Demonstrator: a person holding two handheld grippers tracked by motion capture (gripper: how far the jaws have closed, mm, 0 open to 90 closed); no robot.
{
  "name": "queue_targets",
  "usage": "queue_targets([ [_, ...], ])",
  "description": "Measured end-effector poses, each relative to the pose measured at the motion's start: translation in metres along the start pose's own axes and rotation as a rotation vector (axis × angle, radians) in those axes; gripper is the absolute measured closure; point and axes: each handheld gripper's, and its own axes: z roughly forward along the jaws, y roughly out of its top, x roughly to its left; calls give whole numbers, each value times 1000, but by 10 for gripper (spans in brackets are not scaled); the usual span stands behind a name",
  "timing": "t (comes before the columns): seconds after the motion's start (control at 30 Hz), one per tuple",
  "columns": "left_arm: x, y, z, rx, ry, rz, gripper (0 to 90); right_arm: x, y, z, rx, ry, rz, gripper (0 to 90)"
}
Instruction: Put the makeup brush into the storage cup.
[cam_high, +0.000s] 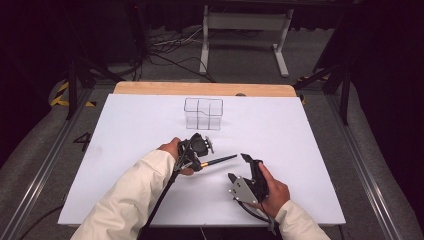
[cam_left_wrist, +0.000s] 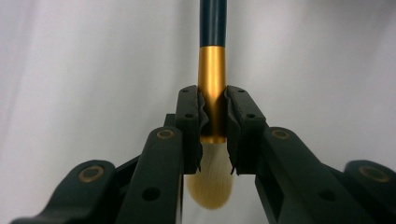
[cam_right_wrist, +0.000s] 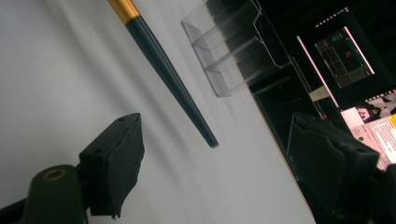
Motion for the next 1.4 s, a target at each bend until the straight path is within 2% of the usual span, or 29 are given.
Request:
queue_targets([
  [0.03,0,1,-1,-1,1,12,765,6,7,7,-1,1,-19,211],
  [0.13,0,2,-1,-1,4,12,765,13,15,15,-14,6,-62,251],
  [0.2,-1,4,0,-1,1,14,765,16,19,17,-18,5,-71,274],
  [0.23,-1,5,-1,-3,5,29,765,19,21,19,-22,-3,-85,308],
  [0.33,-2,8,-1,-3,6,28,765,26,29,25,-31,-5,-139,382],
  [0.47,-6,14,0,4,8,45,765,35,37,29,-22,-29,-181,489],
  [0.6,-8,19,0,5,8,54,765,39,42,31,-26,-30,-196,598],
  [0.63,-8,20,0,6,5,61,765,38,43,31,-17,-41,-226,626],
  [0.67,-9,20,0,-3,5,54,765,39,44,31,-15,-37,-222,665],
  [0.7,-9,20,0,-3,5,54,765,39,44,31,-15,-37,-222,665],
  [0.73,-8,21,-1,3,1,66,765,41,44,32,-21,-21,-208,687],
  [0.77,-9,22,0,3,1,69,765,41,45,32,-11,-30,-231,715],
  [0.93,-11,22,-2,-16,-1,66,762,42,44,32,13,-4,-245,780],
  [0.97,-10,21,-2,-22,-1,78,762,42,44,31,17,-10,-248,781],
  [1.03,-11,20,-5,-36,7,71,761,41,44,31,14,-12,-239,785],
  [1.1,-11,18,-6,-75,-2,65,761,39,44,30,11,-10,-232,786],
  [1.13,-10,17,-8,-82,-3,71,761,39,44,30,11,-16,-225,788],
  [1.17,-11,15,-8,-94,-9,58,761,39,44,29,9,-20,-225,789],
  [1.23,-10,14,-11,-112,-10,67,759,38,45,28,5,-22,-225,790],
  [1.3,-11,11,-16,-152,7,49,743,35,44,27,13,-22,-229,790],
  [1.33,-12,8,-22,-188,31,49,720,34,43,27,19,-21,-225,790],
  [1.4,-13,3,-29,-224,60,44,637,31,41,27,23,-18,-193,790],
])
